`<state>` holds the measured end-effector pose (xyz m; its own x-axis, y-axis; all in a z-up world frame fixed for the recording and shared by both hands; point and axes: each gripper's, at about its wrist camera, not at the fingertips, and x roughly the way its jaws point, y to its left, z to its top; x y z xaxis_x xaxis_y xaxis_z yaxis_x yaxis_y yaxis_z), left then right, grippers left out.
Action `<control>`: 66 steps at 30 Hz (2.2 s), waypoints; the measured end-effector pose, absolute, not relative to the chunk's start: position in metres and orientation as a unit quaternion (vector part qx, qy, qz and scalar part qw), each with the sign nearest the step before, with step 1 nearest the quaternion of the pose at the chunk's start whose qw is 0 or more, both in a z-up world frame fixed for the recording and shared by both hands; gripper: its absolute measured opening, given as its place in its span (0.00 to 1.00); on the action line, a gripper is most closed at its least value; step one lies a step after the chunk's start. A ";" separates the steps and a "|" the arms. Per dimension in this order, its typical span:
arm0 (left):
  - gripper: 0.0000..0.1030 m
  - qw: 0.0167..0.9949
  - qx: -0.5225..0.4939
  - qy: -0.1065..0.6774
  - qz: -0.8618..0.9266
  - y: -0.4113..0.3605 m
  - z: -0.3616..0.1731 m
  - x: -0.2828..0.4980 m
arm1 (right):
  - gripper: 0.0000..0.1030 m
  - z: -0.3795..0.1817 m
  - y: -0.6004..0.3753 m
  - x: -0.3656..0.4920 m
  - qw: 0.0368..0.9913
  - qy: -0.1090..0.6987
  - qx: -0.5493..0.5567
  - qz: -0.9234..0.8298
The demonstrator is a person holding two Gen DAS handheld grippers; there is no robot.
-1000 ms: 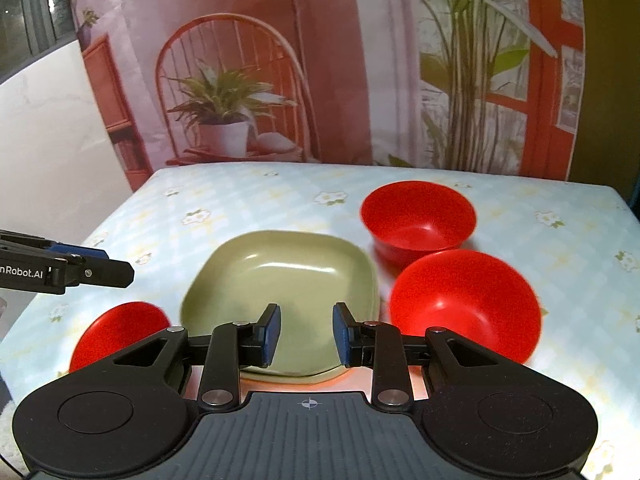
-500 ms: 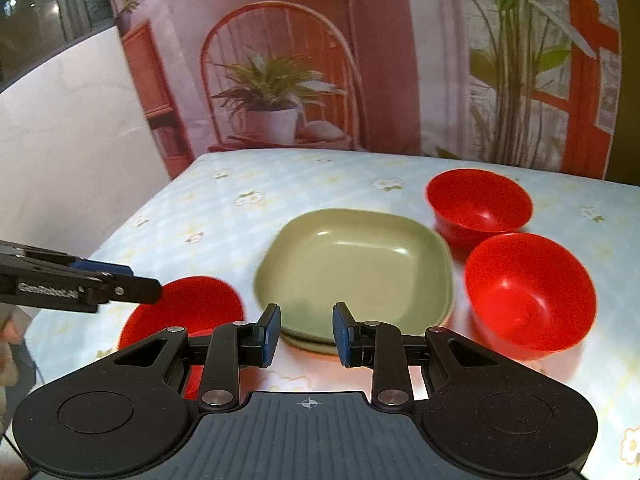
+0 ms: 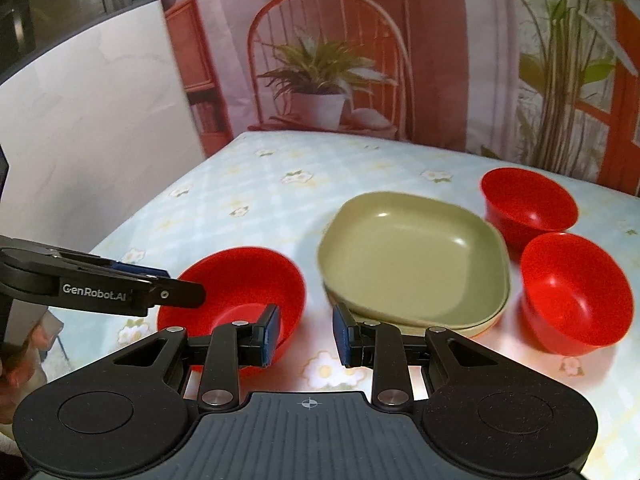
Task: Organize plates and bowls
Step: 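Move the left gripper to a red bowl and close on its rim, then lift the red bowl off the table with the left gripper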
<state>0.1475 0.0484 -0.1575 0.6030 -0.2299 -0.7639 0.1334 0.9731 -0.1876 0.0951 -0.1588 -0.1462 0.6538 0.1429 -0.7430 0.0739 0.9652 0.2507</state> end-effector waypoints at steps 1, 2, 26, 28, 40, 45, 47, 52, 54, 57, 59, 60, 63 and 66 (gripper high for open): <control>0.49 0.893 -0.058 0.434 -0.101 0.049 -0.159 0.147 | 0.26 -0.147 -0.157 0.096 0.899 0.418 0.130 0.022; 0.49 0.893 -0.059 0.435 -0.101 0.049 -0.160 0.147 | 0.26 -0.149 -0.155 0.097 0.898 0.420 0.130 0.025; 0.28 0.887 -0.074 0.438 -0.123 0.046 -0.169 0.145 | 0.17 -0.164 -0.150 0.104 0.880 0.445 0.156 0.051; 0.28 0.888 -0.072 0.437 -0.123 0.046 -0.168 0.144 | 0.16 -0.164 -0.150 0.103 0.881 0.444 0.157 0.050; 0.28 0.891 -0.070 0.431 -0.121 0.049 -0.162 0.140 | 0.17 -0.158 -0.150 0.101 0.886 0.434 0.154 0.052; 0.28 0.895 -0.069 0.424 -0.121 0.050 -0.156 0.139 | 0.17 -0.154 -0.151 0.101 0.889 0.428 0.154 0.053; 0.28 0.896 -0.067 0.422 -0.121 0.050 -0.153 0.138 | 0.17 -0.152 -0.151 0.101 0.891 0.424 0.154 0.054; 0.28 0.899 -0.062 0.414 -0.124 0.047 -0.145 0.138 | 0.17 -0.145 -0.155 0.102 0.896 0.413 0.155 0.053; 0.28 0.900 -0.060 0.412 -0.126 0.046 -0.142 0.139 | 0.17 -0.141 -0.158 0.102 0.898 0.408 0.157 0.051; 0.28 0.902 -0.060 0.407 -0.129 0.044 -0.136 0.139 | 0.17 -0.136 -0.161 0.102 0.901 0.400 0.161 0.047; 0.28 0.903 -0.059 0.405 -0.130 0.043 -0.133 0.140 | 0.17 -0.134 -0.164 0.102 0.902 0.396 0.164 0.045; 0.28 0.904 -0.059 0.403 -0.131 0.042 -0.132 0.141 | 0.17 -0.132 -0.165 0.102 0.903 0.394 0.165 0.044; 0.28 0.906 -0.054 0.398 -0.133 0.039 -0.127 0.143 | 0.17 -0.130 -0.168 0.102 0.905 0.390 0.168 0.041; 0.28 0.908 -0.049 0.394 -0.135 0.034 -0.122 0.146 | 0.17 -0.127 -0.171 0.101 0.906 0.385 0.172 0.038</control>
